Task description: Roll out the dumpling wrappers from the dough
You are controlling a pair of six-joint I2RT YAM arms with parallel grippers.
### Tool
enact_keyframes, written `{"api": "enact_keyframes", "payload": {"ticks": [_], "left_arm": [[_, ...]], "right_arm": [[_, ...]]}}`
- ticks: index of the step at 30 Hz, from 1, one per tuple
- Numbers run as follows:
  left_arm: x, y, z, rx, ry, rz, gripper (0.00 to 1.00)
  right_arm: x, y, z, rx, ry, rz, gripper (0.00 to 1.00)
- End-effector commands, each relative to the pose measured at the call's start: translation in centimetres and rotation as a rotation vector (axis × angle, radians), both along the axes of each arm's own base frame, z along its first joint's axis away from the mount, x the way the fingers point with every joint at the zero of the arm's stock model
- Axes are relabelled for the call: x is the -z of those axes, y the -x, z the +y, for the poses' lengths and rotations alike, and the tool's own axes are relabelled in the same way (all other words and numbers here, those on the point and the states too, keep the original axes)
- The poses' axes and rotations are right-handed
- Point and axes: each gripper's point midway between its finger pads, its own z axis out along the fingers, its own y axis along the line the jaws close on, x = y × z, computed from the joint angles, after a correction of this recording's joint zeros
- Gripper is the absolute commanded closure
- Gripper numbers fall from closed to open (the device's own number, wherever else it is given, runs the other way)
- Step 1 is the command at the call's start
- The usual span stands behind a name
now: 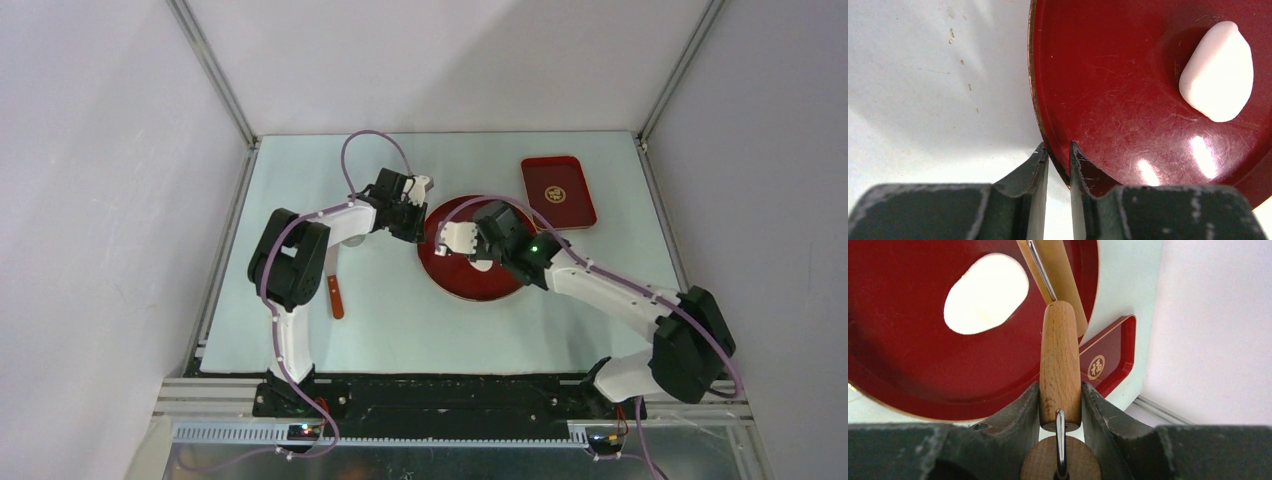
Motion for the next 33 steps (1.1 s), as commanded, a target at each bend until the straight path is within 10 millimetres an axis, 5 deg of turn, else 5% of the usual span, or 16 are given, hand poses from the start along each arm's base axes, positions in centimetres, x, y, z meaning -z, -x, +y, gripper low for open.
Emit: {"api": "enact_keyframes", "payload": {"ticks": [1, 11, 22, 33], "left_arm": [[0.5, -0.4, 0.5, -0.005, -0.012, -0.001, 0.76], [0.4, -0.4, 0.5, -0.002, -0.009, -0.002, 0.77], [0.4, -0.4, 0.5, -0.005, -0.012, -0.002, 0.77], [0.4, -0.4, 0.5, -0.004, -0.01, -0.002, 0.77]], "right_arm": [[-0.2, -2.3, 1.4, 0.013, 0.016, -0.085, 1.0], [7.2, 2.1, 0.4, -0.075, 0.172, 0.095, 1.0], [11.6, 5.8, -1.6, -0.107, 0.284, 0.267, 1.0], [13.1, 8.5, -3.2, -0.123, 0.339, 0.403, 1.0]]}}
